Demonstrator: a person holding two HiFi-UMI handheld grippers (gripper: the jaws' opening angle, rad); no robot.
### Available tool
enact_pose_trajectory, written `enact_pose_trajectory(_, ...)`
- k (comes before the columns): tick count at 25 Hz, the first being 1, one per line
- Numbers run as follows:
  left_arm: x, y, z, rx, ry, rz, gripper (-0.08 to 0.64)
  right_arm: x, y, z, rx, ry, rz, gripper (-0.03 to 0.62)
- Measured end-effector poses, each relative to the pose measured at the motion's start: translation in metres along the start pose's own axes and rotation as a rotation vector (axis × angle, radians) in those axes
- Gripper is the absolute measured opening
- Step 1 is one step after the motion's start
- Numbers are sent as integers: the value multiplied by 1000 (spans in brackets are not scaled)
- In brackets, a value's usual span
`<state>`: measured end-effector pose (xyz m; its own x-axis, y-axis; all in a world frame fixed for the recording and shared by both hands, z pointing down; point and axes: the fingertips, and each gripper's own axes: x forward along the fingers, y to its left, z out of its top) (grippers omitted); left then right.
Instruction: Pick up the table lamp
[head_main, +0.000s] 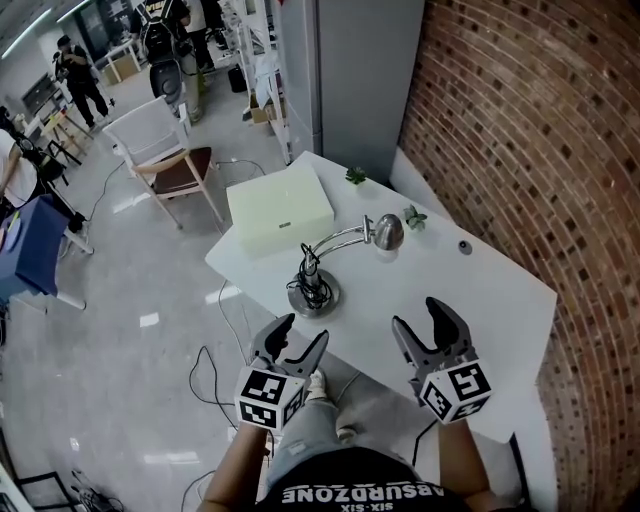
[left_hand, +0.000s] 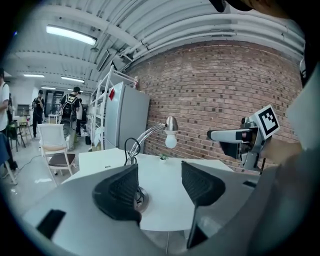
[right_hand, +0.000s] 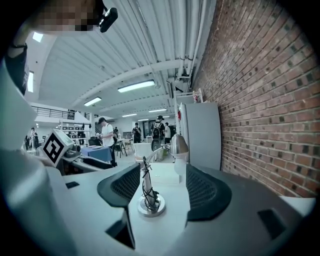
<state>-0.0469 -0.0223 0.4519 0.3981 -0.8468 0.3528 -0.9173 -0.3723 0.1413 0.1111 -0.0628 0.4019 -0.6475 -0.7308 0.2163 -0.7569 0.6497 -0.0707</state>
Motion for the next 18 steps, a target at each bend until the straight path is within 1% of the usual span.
enact_pose_trajectory(5, 14, 25, -2, -2, 42, 7, 262, 19, -10, 1, 0, 20, -14, 262)
enact_pose_trajectory(10, 29, 49, 0, 0, 61, 5, 264, 41, -20, 2, -1, 38, -36, 264)
enact_pose_trajectory(14, 45, 64, 5, 4, 62, -7, 264, 59, -26, 2, -3, 48, -43, 265)
enact_pose_trajectory(18, 60, 75, 7, 10, 84, -33, 265, 76, -32, 3, 3, 55, -57, 270)
